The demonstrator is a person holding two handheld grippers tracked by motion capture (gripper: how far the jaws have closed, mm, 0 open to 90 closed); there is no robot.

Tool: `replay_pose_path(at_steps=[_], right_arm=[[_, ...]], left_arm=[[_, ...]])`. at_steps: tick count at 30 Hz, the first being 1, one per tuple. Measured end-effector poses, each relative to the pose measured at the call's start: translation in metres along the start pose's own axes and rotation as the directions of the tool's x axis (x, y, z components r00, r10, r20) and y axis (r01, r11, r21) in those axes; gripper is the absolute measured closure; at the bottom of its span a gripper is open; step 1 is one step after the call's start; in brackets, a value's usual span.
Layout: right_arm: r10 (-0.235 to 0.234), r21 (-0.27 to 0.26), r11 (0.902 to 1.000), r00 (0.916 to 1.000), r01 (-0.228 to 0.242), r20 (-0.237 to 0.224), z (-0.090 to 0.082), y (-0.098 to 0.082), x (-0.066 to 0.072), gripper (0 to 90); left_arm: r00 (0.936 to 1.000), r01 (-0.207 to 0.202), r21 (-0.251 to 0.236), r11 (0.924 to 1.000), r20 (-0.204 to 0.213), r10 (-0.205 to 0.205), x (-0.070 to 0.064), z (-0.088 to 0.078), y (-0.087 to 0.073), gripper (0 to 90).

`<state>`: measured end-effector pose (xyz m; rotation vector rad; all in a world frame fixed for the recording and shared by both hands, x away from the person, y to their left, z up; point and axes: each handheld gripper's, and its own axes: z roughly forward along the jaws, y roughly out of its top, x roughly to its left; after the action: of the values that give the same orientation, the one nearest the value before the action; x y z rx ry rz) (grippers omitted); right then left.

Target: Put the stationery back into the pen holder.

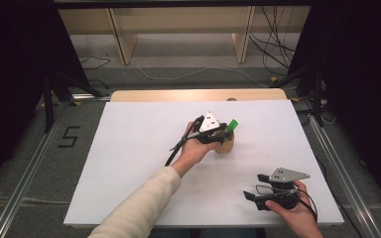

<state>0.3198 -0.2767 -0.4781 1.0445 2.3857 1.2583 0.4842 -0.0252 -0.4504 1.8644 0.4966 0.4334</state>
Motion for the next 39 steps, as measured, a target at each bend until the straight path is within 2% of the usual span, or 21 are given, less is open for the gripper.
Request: replay_pose_path(at_steps=[7, 10, 13, 19, 22, 30, 39], right_arm=[[0.002, 0.000, 1.0000, 1.0000, -0.002, 0.000, 0.000, 0.000, 0.000, 17.5], [0.000, 0.002, 1.0000, 1.0000, 0.000, 0.001, 0.000, 0.000, 0.000, 17.5], [0.001, -0.001, 1.0000, 1.0000, -0.001, -0.001, 0.001, 0.000, 0.000, 17.5], [0.001, 0.004, 1.0000, 1.0000, -0.001, 0.000, 0.000, 0.000, 0.000, 17.5], [0.003, 0.007, 1.0000, 1.0000, -0.003, 0.000, 0.001, 0.000, 0.000, 17.5], [0.006, 0.007, 1.0000, 1.0000, -0.006, 0.001, 0.001, 0.000, 0.000, 17.5], [0.006, 0.007, 1.0000, 1.0000, -0.006, 0.001, 0.001, 0.000, 0.000, 17.5]], left_arm=[[0.9997, -0.019, 0.003, 0.9998, -0.014, 0.019, -0.003, -0.007, 0.006, 55.2], [0.9994, -0.026, 0.021, 0.9994, -0.023, 0.027, -0.005, -0.013, 0.009, 50.6], [0.9994, -0.010, 0.040, 0.9992, -0.034, 0.012, -0.006, -0.019, 0.012, 45.2], [0.9981, -0.012, 0.082, 0.9965, -0.059, 0.016, -0.006, -0.039, 0.018, 33.5], [0.9985, -0.002, 0.099, 0.9951, -0.055, 0.008, -0.006, -0.051, 0.020, 30.0], [0.9986, -0.004, 0.161, 0.9869, -0.052, 0.013, -0.004, -0.083, 0.017, 27.9], [0.9975, 0.017, 0.172, 0.9849, -0.071, -0.005, -0.001, -0.121, 0.003, 27.4]])
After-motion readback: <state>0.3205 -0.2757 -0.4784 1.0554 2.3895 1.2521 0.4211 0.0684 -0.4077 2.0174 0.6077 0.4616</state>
